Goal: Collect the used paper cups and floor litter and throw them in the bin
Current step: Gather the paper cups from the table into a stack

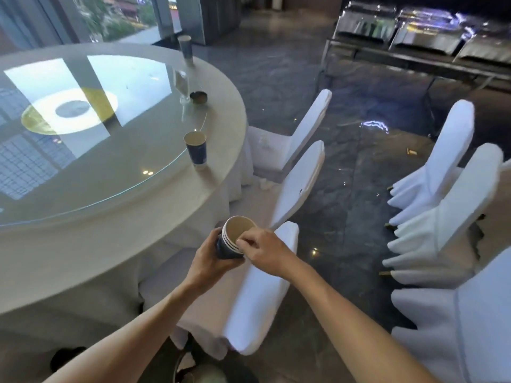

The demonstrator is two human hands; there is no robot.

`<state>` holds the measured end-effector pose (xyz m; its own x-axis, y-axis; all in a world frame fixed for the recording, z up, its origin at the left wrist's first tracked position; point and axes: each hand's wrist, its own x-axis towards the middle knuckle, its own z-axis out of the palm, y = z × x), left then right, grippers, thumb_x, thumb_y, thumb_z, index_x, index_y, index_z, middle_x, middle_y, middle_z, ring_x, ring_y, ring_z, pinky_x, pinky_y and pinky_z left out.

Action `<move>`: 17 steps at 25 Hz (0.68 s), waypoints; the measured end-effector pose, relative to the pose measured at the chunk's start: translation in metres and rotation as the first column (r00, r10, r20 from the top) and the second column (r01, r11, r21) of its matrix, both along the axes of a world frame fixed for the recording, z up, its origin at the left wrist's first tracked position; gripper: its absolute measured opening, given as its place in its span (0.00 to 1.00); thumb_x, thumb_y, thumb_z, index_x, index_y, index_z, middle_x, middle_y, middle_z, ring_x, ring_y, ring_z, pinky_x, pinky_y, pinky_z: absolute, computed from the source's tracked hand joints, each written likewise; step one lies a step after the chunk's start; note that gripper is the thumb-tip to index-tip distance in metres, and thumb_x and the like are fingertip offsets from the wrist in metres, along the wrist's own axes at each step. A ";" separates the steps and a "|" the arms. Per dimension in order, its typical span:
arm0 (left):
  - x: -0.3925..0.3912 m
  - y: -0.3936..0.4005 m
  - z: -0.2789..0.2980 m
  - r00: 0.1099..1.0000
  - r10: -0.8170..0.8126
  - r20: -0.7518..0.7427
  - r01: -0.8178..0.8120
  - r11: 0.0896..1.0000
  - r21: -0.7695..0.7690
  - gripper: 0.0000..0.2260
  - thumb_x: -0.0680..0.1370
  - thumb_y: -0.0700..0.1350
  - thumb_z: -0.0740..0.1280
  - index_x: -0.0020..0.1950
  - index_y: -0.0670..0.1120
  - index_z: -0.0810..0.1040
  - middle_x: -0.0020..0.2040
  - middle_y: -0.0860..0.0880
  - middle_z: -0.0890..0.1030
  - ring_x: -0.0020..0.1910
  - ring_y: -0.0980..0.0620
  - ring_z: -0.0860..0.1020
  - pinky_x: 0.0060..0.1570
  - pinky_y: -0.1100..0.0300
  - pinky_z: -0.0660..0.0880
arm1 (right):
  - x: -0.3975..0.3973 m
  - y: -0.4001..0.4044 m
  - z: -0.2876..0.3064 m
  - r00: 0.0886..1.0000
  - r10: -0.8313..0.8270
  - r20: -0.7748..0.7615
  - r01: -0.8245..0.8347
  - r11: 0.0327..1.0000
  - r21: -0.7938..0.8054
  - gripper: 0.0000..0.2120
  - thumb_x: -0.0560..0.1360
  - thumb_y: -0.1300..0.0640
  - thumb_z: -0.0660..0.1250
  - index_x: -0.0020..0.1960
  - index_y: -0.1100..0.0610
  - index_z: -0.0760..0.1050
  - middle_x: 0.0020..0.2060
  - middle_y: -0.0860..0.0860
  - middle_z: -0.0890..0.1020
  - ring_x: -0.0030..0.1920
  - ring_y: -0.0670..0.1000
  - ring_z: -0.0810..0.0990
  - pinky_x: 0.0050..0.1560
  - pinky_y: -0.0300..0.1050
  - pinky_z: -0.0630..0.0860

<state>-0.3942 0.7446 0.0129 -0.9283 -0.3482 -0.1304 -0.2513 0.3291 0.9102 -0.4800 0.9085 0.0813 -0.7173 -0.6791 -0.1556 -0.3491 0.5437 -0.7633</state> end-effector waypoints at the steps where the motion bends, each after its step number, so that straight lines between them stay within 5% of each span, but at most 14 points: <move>1: 0.002 0.010 0.001 1.000 0.030 -0.002 -0.030 1.000 0.001 0.36 0.61 0.56 0.83 0.67 0.58 0.75 0.56 0.55 0.85 0.54 0.53 0.84 0.54 0.48 0.82 | -0.001 0.009 0.001 0.999 0.038 0.011 -0.038 0.999 0.006 0.11 0.78 0.49 0.65 0.46 0.55 0.82 0.43 0.51 0.84 0.45 0.50 0.82 0.49 0.53 0.80; 10: -0.055 0.031 0.007 0.951 0.304 -0.056 -0.296 0.948 0.118 0.30 0.66 0.49 0.84 0.65 0.56 0.77 0.55 0.55 0.85 0.52 0.58 0.84 0.49 0.62 0.79 | -0.081 -0.001 0.007 0.960 0.234 -0.156 -0.235 0.972 0.011 0.08 0.79 0.54 0.67 0.55 0.54 0.82 0.53 0.51 0.82 0.53 0.51 0.80 0.56 0.48 0.79; 17: -0.136 0.032 -0.002 0.887 0.462 0.001 -0.455 0.874 0.169 0.38 0.57 0.65 0.81 0.62 0.51 0.77 0.54 0.51 0.85 0.52 0.52 0.84 0.49 0.55 0.82 | -0.178 -0.026 0.008 0.896 0.386 -0.219 -0.369 0.922 0.114 0.09 0.79 0.55 0.66 0.55 0.56 0.82 0.55 0.54 0.81 0.55 0.55 0.79 0.57 0.51 0.79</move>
